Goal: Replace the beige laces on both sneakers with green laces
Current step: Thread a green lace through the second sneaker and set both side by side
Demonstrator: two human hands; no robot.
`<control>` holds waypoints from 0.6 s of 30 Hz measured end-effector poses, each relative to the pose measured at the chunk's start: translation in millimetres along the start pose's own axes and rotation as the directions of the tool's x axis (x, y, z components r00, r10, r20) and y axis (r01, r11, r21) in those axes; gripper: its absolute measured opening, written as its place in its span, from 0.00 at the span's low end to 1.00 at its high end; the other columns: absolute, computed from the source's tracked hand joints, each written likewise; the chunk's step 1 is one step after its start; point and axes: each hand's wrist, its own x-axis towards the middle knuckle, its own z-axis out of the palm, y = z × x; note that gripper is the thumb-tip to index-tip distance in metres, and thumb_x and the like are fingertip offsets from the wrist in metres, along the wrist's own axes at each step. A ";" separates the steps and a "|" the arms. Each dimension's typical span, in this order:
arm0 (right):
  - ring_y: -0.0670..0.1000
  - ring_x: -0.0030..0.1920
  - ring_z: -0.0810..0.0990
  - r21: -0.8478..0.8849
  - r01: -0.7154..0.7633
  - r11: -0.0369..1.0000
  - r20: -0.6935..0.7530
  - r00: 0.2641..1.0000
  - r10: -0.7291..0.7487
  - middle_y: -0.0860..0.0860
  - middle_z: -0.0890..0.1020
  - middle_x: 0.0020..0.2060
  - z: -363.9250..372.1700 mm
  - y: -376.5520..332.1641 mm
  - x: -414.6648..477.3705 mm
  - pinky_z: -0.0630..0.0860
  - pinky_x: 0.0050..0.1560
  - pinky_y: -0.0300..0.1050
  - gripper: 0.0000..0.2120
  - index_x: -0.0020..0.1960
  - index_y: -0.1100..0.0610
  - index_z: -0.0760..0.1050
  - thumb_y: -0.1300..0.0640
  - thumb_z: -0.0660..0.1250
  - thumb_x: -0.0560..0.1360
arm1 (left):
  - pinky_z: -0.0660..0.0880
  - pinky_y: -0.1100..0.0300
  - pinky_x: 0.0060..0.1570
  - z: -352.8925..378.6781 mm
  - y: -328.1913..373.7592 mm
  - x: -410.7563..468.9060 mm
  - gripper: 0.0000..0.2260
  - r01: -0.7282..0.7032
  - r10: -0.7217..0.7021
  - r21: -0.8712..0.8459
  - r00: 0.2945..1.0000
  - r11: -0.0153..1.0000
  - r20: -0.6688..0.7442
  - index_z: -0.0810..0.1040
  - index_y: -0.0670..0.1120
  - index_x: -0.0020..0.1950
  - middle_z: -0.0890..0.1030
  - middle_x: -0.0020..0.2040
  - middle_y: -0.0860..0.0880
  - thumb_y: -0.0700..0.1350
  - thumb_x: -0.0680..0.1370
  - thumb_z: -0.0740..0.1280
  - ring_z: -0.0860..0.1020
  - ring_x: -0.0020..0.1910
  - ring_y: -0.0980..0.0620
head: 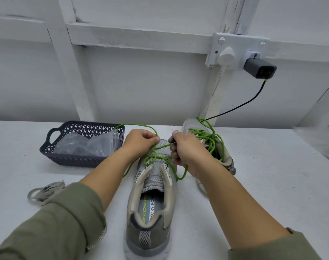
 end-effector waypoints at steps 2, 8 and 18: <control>0.48 0.34 0.71 -0.035 0.057 0.998 -0.038 0.998 -0.058 0.49 0.72 0.34 0.8 5.2 0.8 0.75 0.43 0.48 0.15 0.42 0.53 0.76 0.53 0.55 0.82 | 0.69 0.63 0.46 -1.3 3.2 -3.0 0.03 0.007 -0.012 -0.075 0.998 0.997 -0.069 0.82 0.46 0.47 0.81 0.41 0.52 0.45 0.76 0.70 0.76 0.40 0.55; 0.45 0.32 0.70 0.138 0.050 0.989 -0.076 0.996 -0.039 0.48 0.73 0.32 -7.5 16.4 8.0 0.78 0.40 0.41 0.11 0.56 0.60 0.80 0.57 0.60 0.81 | 0.68 0.68 0.31 -26.3 17.0 -47.6 0.12 -0.093 0.108 -0.209 0.992 0.973 0.063 0.76 0.53 0.64 0.82 0.37 0.52 0.43 0.81 0.63 0.73 0.31 0.57; 0.43 0.27 0.66 0.385 -0.266 0.884 0.193 0.960 0.204 0.48 0.70 0.28 -3.1 20.2 1.0 0.71 0.23 0.33 0.13 0.47 0.59 0.79 0.56 0.58 0.82 | 0.72 0.54 0.41 -37.4 27.9 -85.0 0.31 -0.296 0.161 0.439 0.934 0.849 0.318 0.44 0.57 0.78 0.76 0.34 0.52 0.46 0.80 0.58 0.75 0.38 0.53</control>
